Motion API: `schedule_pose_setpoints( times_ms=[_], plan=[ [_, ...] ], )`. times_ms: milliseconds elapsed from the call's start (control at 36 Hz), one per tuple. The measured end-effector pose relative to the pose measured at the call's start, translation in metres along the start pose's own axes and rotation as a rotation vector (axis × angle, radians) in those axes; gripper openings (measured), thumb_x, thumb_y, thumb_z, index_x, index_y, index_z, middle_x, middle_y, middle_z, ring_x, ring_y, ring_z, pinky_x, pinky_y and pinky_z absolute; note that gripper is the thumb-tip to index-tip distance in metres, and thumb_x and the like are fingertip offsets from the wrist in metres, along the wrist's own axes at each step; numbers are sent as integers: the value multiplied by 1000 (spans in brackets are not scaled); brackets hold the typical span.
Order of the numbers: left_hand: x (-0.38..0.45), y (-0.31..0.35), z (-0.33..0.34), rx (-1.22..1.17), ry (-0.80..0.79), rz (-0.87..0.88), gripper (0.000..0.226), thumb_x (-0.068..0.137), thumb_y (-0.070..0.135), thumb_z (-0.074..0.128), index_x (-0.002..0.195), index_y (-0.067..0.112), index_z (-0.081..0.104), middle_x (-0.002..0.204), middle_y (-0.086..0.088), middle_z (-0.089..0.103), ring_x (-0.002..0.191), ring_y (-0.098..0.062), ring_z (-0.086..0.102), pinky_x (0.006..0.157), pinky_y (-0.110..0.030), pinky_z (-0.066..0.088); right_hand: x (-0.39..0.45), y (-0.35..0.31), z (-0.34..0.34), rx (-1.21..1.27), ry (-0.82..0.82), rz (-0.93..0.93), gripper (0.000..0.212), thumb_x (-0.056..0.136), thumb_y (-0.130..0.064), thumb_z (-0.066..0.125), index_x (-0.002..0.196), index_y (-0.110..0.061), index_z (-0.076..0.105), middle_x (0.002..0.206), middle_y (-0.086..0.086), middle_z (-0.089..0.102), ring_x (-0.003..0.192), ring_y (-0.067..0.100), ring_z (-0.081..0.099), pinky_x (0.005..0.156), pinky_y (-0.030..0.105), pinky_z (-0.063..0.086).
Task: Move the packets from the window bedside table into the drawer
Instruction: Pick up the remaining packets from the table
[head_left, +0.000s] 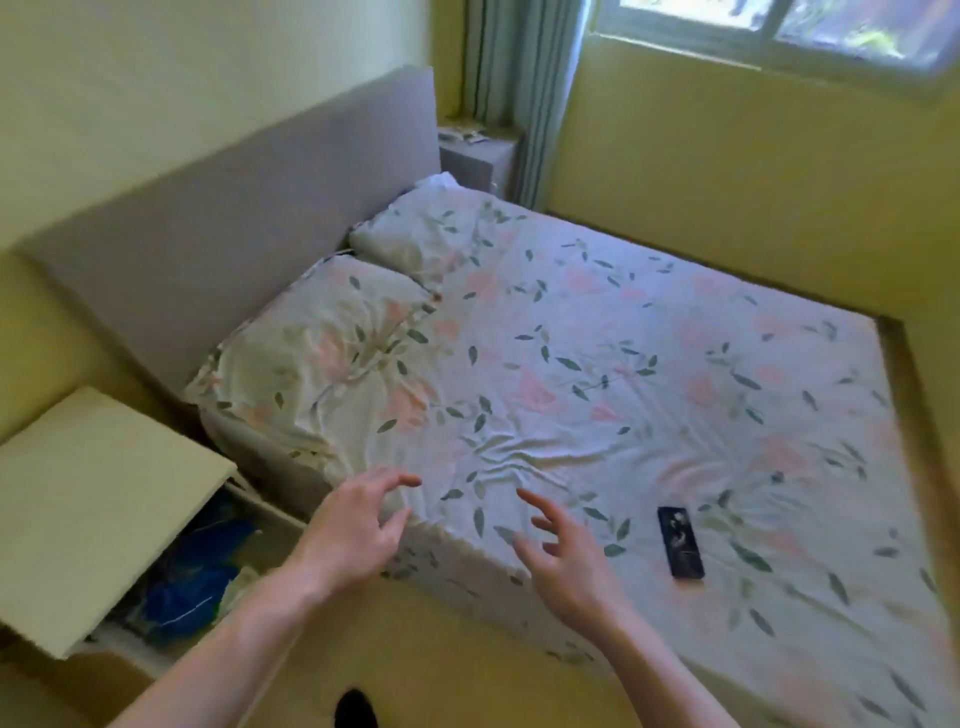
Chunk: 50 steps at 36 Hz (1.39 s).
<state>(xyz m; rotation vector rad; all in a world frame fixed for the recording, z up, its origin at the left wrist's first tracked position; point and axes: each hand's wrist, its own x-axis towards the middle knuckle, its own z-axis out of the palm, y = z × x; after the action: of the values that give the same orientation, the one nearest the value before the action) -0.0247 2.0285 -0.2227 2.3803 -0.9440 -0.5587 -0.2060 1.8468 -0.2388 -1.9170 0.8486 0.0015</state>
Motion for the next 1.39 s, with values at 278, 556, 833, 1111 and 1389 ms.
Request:
schedule_pose_setpoints(
  times_ms=[278,556,833,1111,1389],
  plan=[
    [7,278,150,51,-155,441,32,94,38,66,125,42,60,137,27,50,126,-2,49,109,-28,40,-146,144,-226,70,328,104,50,93,-37,62,142,-41,49,135,-20,55,120,-3,53,106,30,47],
    [13,477,274,146,-350,733,33,95,45,62,127,48,55,142,29,43,128,-2,46,108,-26,37,-242,252,-383,177,597,196,46,96,-35,63,139,-46,49,135,-30,48,125,-6,47,106,25,43],
    [55,641,394,158,-390,862,37,92,61,55,128,55,49,142,35,38,131,2,43,113,-31,38,-270,350,-538,180,720,271,44,95,-38,65,135,-49,49,132,-29,51,122,-10,47,97,15,40],
    [54,834,508,184,-451,984,36,94,55,58,129,49,52,141,35,38,127,5,41,98,-15,30,-317,453,-694,188,867,314,42,96,-36,65,133,-50,51,130,-31,48,121,-12,47,99,17,42],
    [62,980,623,165,-357,949,42,93,49,63,133,47,51,146,24,42,136,-3,41,116,-31,33,-333,570,-861,131,813,204,43,96,-31,67,133,-46,53,128,-26,53,121,-10,48,86,-1,39]
  ],
)
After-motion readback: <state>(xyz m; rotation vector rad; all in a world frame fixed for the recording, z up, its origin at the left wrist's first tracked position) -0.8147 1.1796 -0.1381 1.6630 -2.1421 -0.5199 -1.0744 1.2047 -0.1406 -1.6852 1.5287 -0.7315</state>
